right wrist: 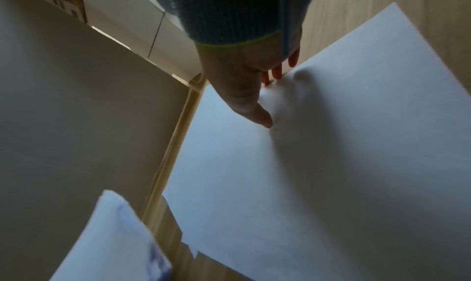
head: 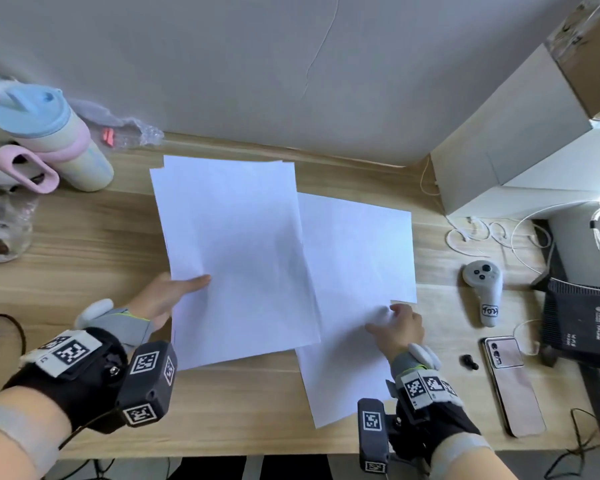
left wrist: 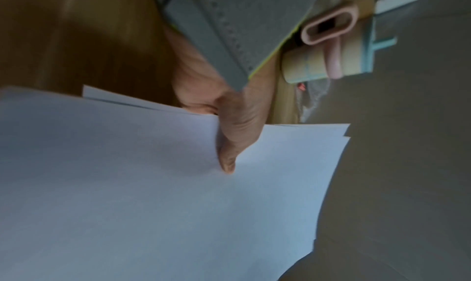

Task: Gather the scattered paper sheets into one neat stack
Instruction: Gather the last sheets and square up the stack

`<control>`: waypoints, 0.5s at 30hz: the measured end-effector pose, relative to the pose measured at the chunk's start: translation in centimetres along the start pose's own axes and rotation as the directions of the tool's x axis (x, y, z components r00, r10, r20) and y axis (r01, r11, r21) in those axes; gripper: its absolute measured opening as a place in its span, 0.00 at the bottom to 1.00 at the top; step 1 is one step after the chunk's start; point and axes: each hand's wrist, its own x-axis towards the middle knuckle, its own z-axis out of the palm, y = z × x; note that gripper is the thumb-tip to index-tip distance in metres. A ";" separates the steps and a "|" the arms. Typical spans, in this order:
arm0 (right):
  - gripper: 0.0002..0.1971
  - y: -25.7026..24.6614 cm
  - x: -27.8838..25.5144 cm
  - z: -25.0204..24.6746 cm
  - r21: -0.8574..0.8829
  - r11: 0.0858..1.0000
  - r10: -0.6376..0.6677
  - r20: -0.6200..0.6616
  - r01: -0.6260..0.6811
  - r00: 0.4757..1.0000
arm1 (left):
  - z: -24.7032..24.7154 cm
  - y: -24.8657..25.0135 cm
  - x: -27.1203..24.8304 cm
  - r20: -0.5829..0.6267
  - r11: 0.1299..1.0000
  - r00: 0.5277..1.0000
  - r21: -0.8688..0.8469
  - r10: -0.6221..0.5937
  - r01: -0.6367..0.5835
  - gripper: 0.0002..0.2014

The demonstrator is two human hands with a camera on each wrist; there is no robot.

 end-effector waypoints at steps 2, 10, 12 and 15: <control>0.33 0.0 0.0 0.3 0.082 0.996 0.027 0.026 -0.029 0.999 | -0.1 -0.9 0.1 0.002 0.997 0.997 0.040 -0.072 0.072 0.12; 0.20 -0.5 0.5 -0.9 -0.028 0.989 0.145 0.083 -0.143 0.986 | 0.4 -2.5 0.6 -0.029 0.969 0.986 0.183 -0.164 0.167 0.19; 0.16 -0.2 0.5 -0.6 0.091 0.985 0.134 0.108 -0.144 0.985 | 0.7 -2.6 0.5 -0.026 0.957 0.986 0.234 -0.167 0.169 0.18; 0.17 0.3 0.0 0.0 0.294 0.948 0.091 0.117 -0.122 0.989 | 0.9 -2.6 0.2 -0.044 0.944 0.986 0.282 -0.164 0.169 0.18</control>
